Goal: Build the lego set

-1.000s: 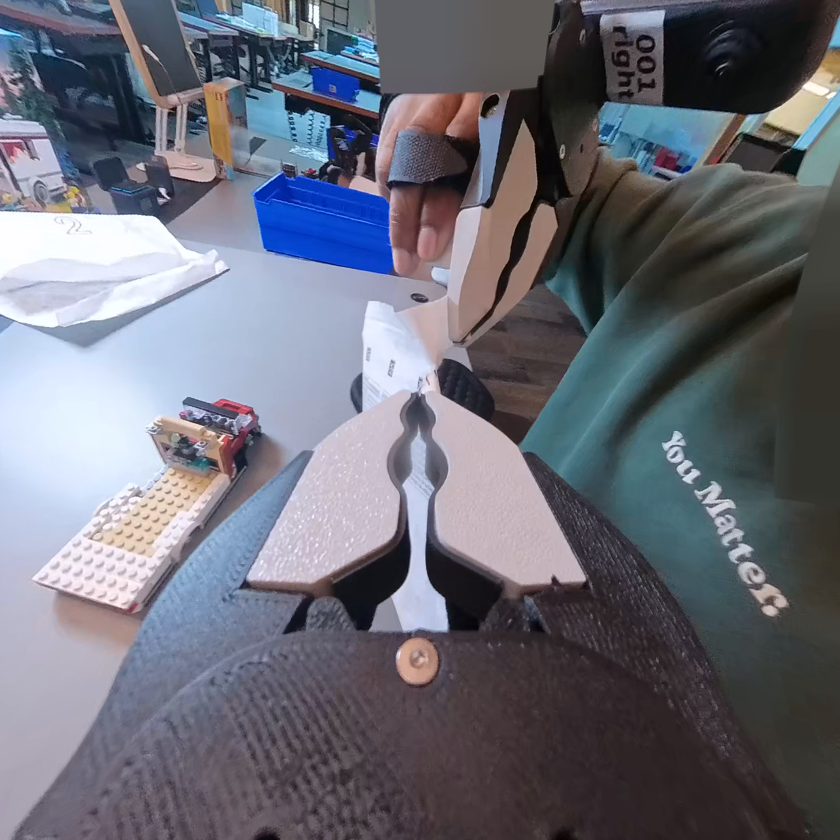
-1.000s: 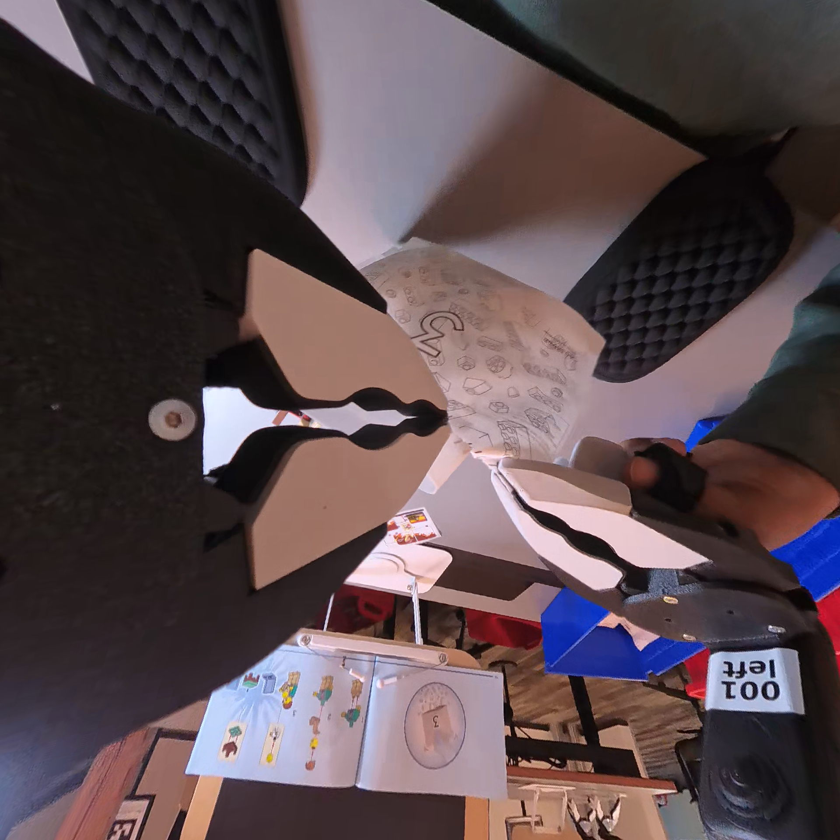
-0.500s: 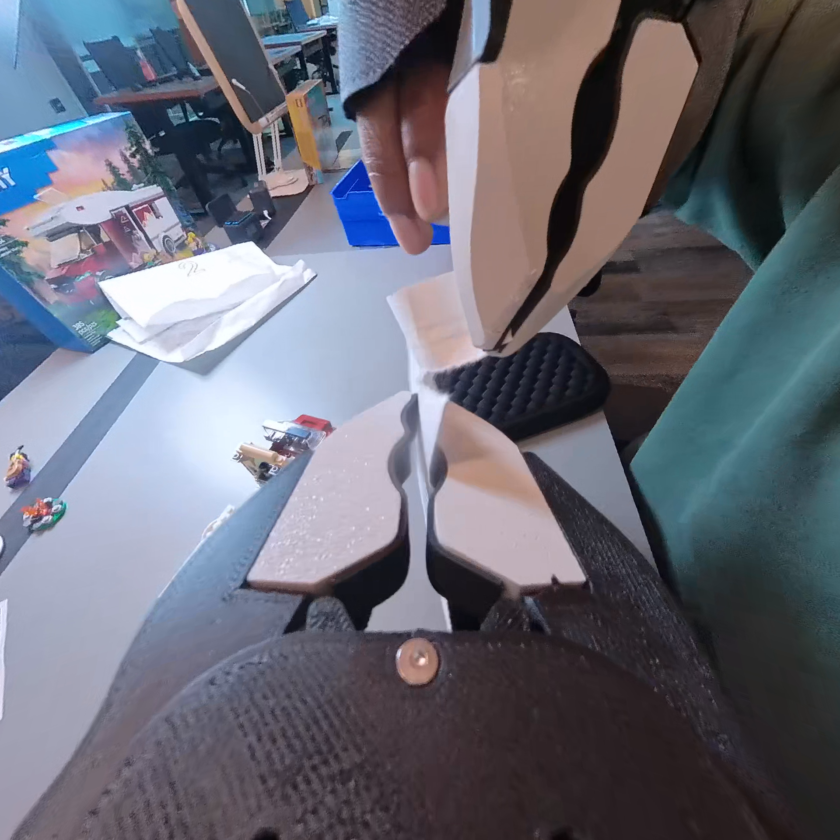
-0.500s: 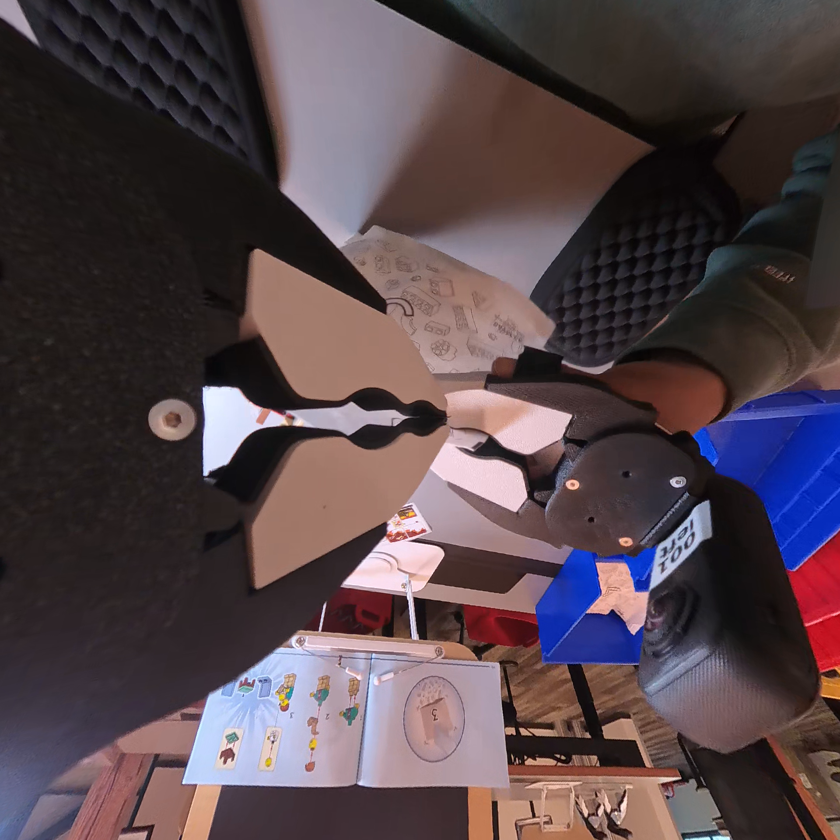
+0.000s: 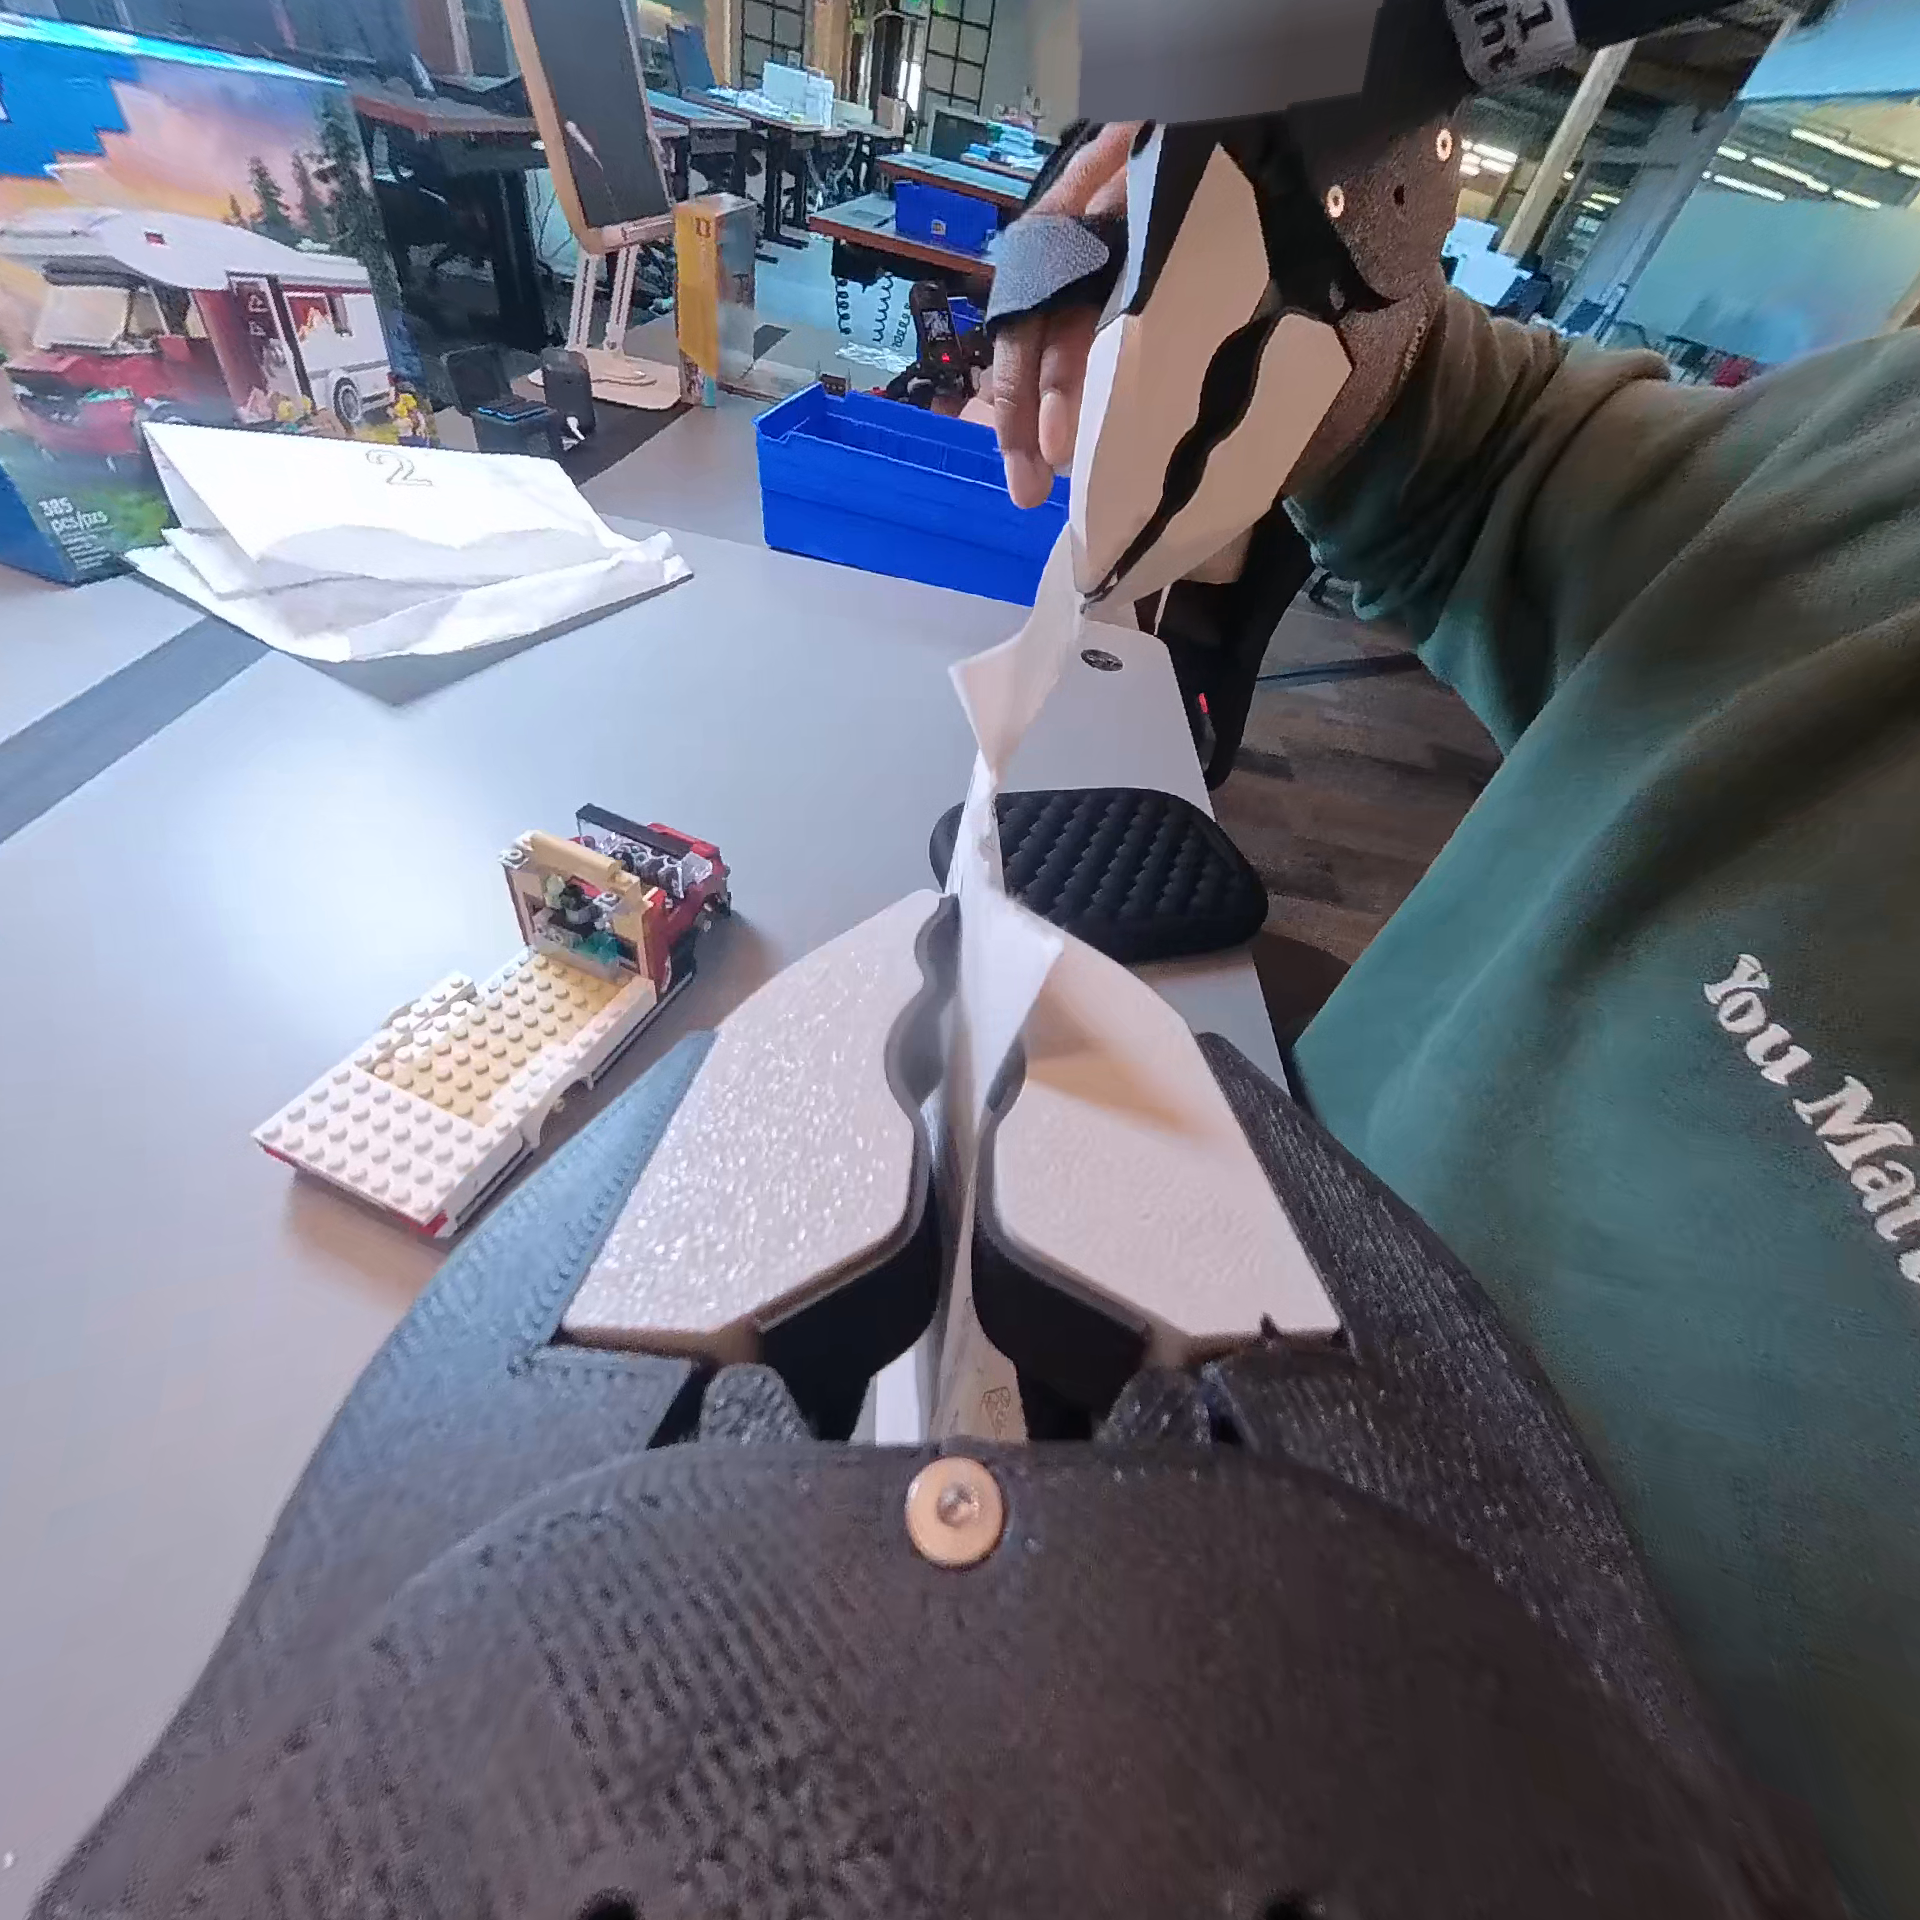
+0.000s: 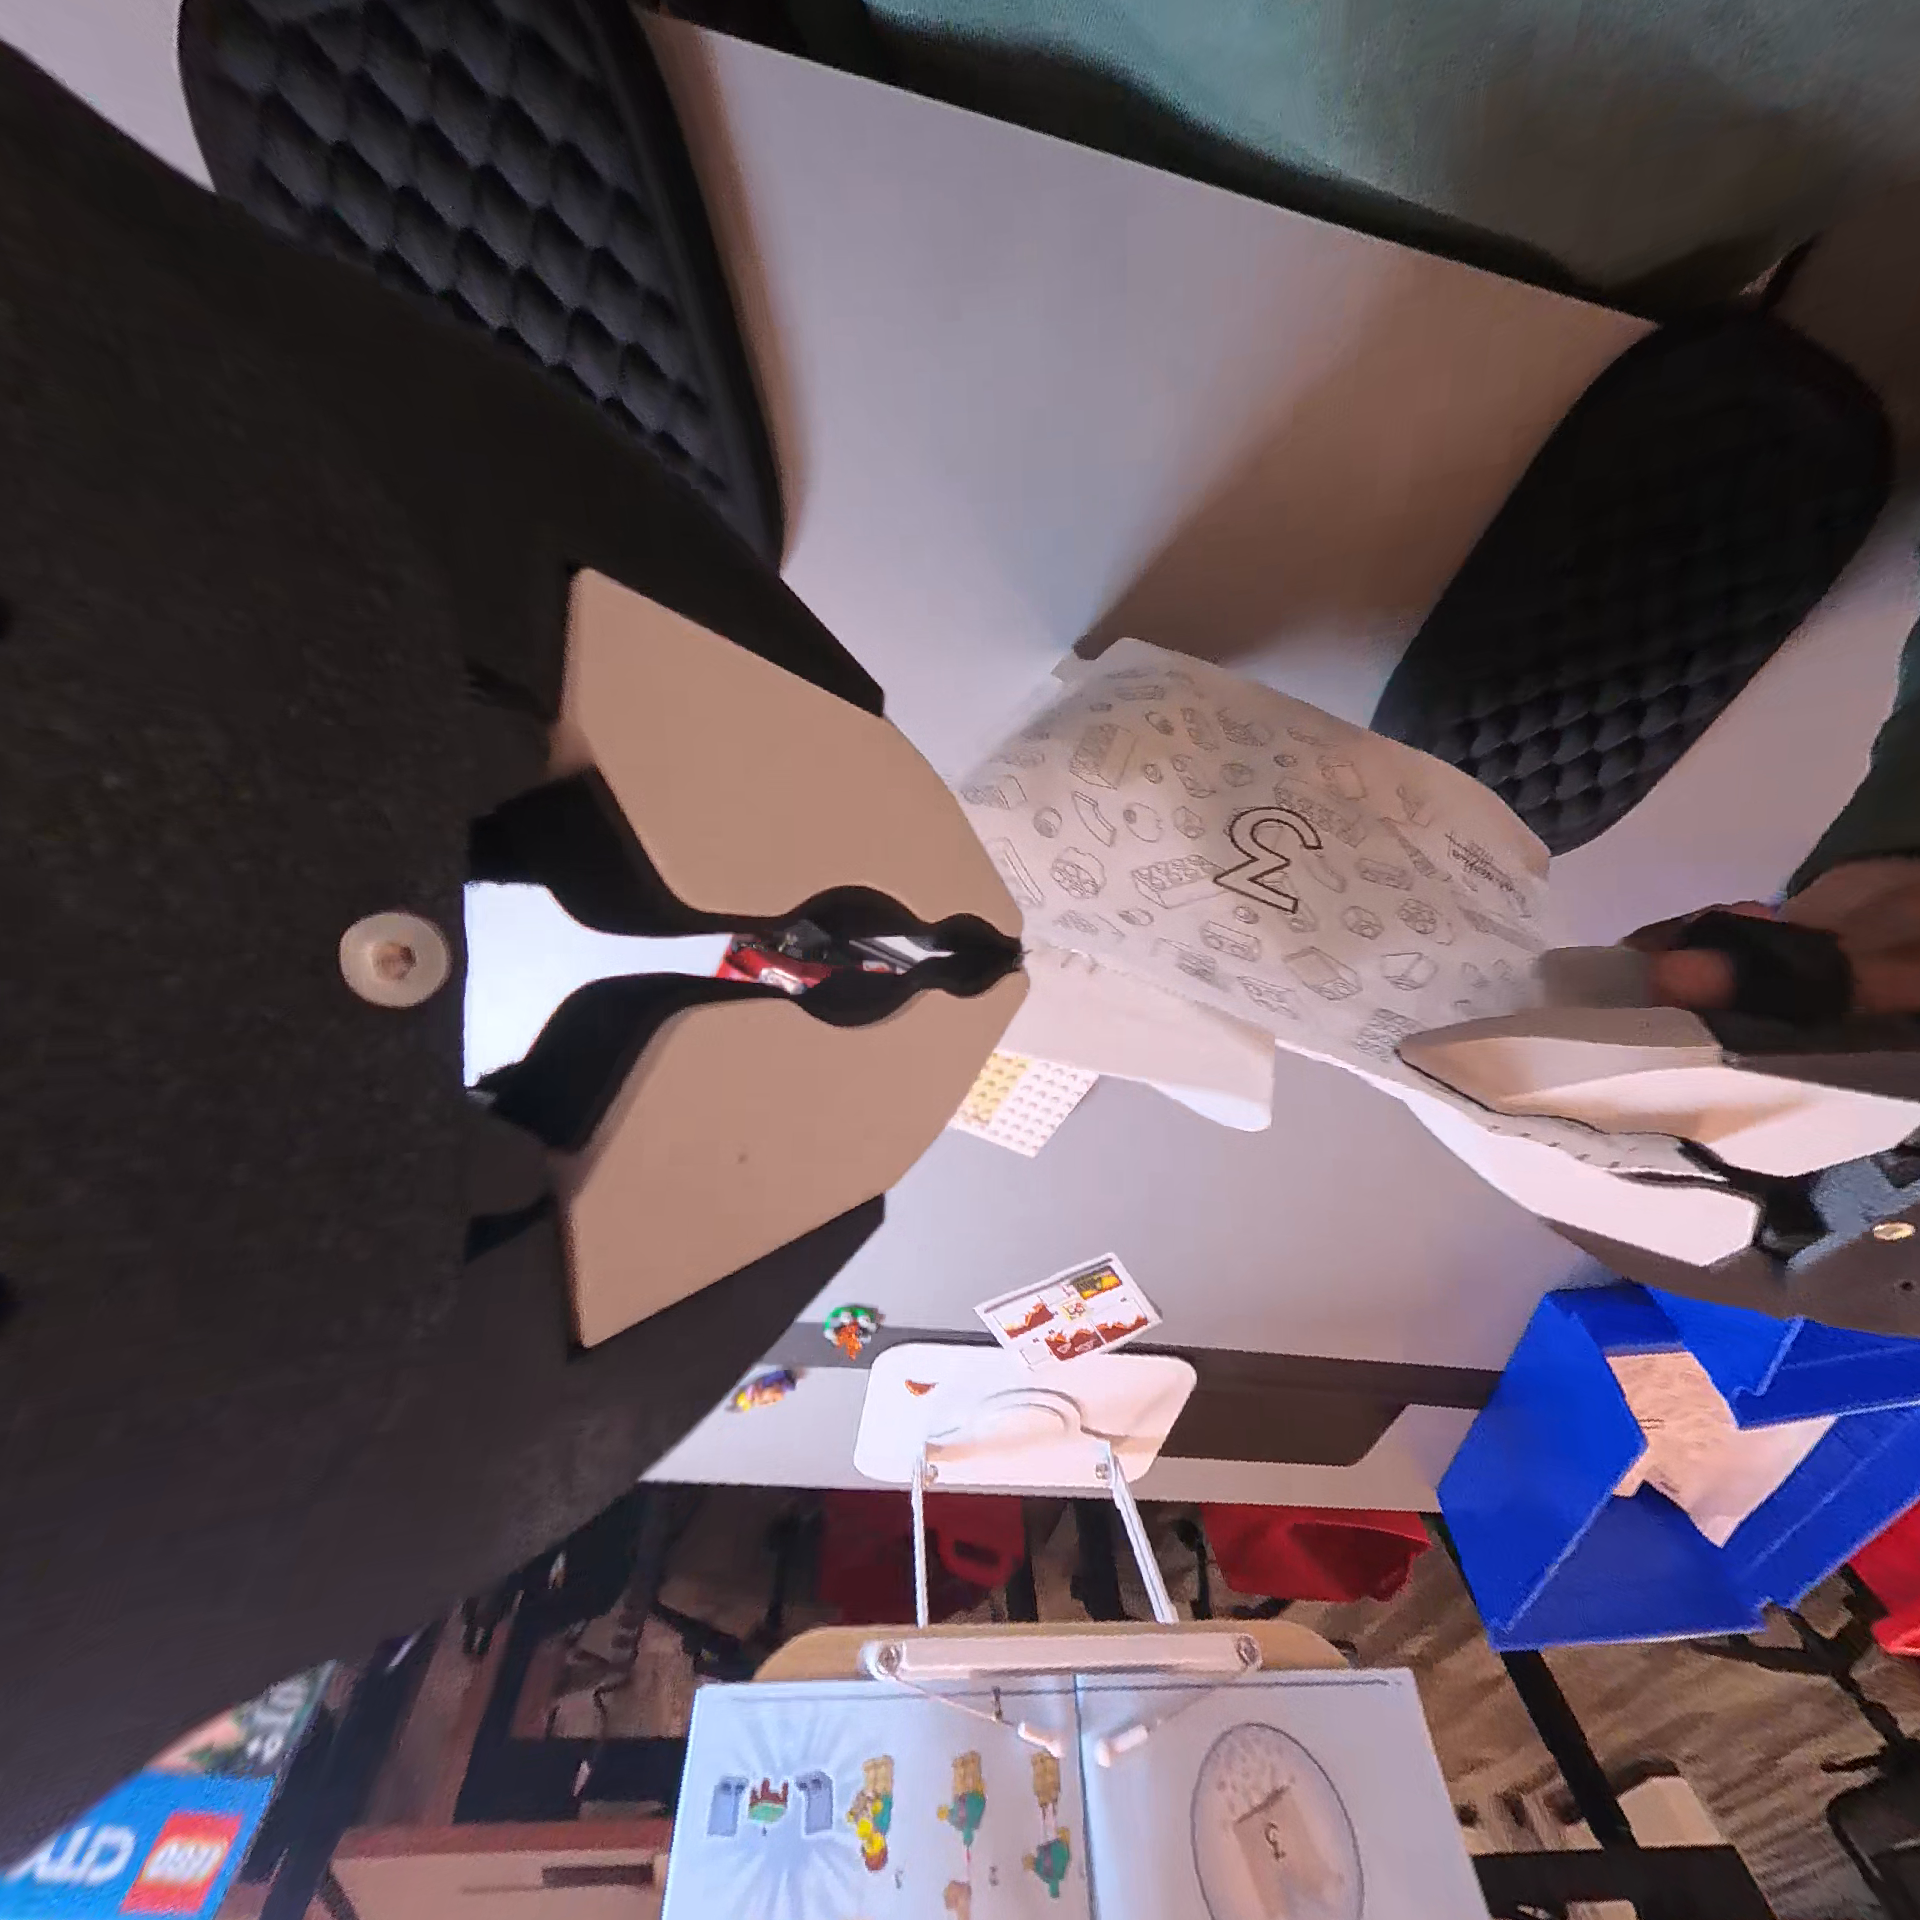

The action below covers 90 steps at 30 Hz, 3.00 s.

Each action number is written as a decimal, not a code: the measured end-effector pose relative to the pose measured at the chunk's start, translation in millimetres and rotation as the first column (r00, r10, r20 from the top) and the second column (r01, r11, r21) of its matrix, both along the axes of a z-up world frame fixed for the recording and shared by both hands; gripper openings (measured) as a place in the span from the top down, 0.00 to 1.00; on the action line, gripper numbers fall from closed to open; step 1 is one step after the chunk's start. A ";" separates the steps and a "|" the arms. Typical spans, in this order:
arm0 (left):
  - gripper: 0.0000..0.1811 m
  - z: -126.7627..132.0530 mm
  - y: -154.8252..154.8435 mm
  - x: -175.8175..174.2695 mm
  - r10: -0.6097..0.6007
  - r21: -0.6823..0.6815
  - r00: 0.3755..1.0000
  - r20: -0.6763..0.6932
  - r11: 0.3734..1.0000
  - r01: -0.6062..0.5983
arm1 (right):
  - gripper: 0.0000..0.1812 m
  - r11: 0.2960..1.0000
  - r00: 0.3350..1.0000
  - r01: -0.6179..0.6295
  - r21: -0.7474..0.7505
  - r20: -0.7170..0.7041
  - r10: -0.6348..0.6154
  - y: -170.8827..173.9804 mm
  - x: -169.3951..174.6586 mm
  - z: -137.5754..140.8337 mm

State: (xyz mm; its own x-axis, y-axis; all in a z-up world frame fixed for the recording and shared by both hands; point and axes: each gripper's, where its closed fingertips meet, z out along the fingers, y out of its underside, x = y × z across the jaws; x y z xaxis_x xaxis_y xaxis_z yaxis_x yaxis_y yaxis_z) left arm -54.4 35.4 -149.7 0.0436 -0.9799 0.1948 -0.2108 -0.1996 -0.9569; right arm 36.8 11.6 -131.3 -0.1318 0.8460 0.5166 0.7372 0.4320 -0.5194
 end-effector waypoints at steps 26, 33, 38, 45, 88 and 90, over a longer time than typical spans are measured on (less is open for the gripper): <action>1.00 -31.8 35.9 -51.7 0.140 -0.341 0.966 0.219 0.938 -0.058 | 1.00 0.966 0.966 0.169 -0.197 -0.159 -0.202 15.1 53.2 -61.2; 1.00 -34.8 44.1 -72.3 0.170 -0.334 0.958 0.230 0.939 -0.086 | 1.00 0.917 0.899 0.298 -0.265 -0.245 -0.363 25.1 113.1 -58.8; 1.00 -29.5 47.3 -88.0 0.190 -0.299 0.948 0.255 0.948 -0.110 | 1.00 0.832 0.802 0.482 -0.274 -0.245 -0.545 32.8 187.3 -65.3; 1.00 -18.8 32.1 -76.1 0.152 -0.191 0.951 0.270 0.976 -0.102 | 1.00 0.783 0.667 0.553 -0.283 -0.412 -0.620 37.7 225.5 -36.7; 1.00 -22.7 20.2 -44.0 0.087 -0.182 0.928 0.363 0.983 -0.020 | 0.91 0.265 0.306 0.850 -0.455 0.018 -0.952 103.6 426.3 -181.9; 1.00 -22.0 18.5 -43.5 0.086 -0.171 0.929 0.359 0.985 -0.025 | 0.90 0.240 0.292 0.873 -0.424 0.061 -0.955 98.1 435.0 -184.2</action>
State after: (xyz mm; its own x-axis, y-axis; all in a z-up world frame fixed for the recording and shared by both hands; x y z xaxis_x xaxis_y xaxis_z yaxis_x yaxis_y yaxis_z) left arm -97.9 54.0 -171.8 -0.0064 -0.9321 0.3621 0.1612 -0.3583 -0.9196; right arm 471.8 109.7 -315.5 0.9019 0.4201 0.1006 0.3900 -0.6917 -0.6078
